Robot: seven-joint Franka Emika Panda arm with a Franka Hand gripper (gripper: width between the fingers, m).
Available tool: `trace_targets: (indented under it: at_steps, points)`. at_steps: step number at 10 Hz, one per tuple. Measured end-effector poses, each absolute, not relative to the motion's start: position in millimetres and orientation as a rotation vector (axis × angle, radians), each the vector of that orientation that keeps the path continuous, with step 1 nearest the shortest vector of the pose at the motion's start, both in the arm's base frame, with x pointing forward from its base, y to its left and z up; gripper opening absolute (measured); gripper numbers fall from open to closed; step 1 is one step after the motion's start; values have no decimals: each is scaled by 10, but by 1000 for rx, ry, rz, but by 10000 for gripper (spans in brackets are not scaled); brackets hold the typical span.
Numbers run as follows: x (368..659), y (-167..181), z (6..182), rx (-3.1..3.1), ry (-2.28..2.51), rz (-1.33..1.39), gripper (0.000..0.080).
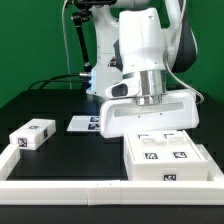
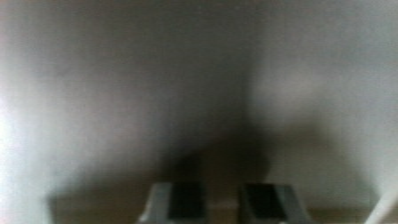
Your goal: Assemble cabinet
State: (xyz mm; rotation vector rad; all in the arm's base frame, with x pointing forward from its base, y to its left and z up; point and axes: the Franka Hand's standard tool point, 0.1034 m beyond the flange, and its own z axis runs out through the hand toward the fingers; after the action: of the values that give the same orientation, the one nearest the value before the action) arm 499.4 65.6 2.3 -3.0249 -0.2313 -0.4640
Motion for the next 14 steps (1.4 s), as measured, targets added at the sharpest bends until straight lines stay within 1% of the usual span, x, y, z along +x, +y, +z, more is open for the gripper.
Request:
trace_targets:
  at_steps: [1, 2, 3, 4, 6, 8, 9, 12, 14]
  points:
    - [4990, 658, 22, -3025, -235, -463, 36]
    - [4985, 652, 20, -3026, -249, -463, 7]
    - [4962, 649, 30, -3027, -276, -462, 2]
    - [4947, 669, 98, -3026, -289, -463, 2]
    - [4920, 755, 389, -3024, -336, -469, 1]
    - [5010, 780, 790, -3025, -362, -458, 1]
    - [5053, 774, 929, -3025, -366, -466, 1]
    - [5139, 750, 1168, -3028, -367, -464, 1]
    - [5167, 761, 1207, -3027, -371, -465, 1]
